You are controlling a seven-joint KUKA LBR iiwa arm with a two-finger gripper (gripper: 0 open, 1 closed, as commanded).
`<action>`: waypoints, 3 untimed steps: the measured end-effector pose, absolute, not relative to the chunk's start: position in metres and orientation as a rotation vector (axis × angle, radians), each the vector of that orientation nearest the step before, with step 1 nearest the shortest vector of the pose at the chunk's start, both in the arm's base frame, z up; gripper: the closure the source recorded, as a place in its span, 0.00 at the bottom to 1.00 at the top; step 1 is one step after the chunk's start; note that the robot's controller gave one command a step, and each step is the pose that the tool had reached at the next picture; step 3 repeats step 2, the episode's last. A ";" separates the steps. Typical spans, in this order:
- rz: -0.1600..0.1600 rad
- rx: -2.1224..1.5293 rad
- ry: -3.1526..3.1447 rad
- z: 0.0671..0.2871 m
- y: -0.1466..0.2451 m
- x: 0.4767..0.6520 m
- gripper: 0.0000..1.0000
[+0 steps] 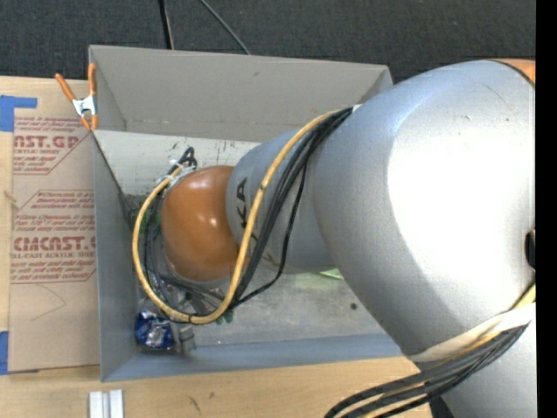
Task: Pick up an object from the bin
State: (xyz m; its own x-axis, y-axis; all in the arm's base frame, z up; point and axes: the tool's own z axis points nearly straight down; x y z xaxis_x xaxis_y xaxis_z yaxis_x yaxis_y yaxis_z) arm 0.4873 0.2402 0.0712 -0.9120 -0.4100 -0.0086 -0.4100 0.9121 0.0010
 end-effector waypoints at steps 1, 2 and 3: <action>0.000 -0.657 3.069 0.072 0.238 0.487 1.00; 0.004 -0.698 3.053 0.218 0.245 0.495 1.00; 0.004 -0.698 3.053 0.218 0.245 0.495 1.00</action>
Offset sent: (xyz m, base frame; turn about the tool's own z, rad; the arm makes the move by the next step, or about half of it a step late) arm 0.0000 0.0000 0.0000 0.0000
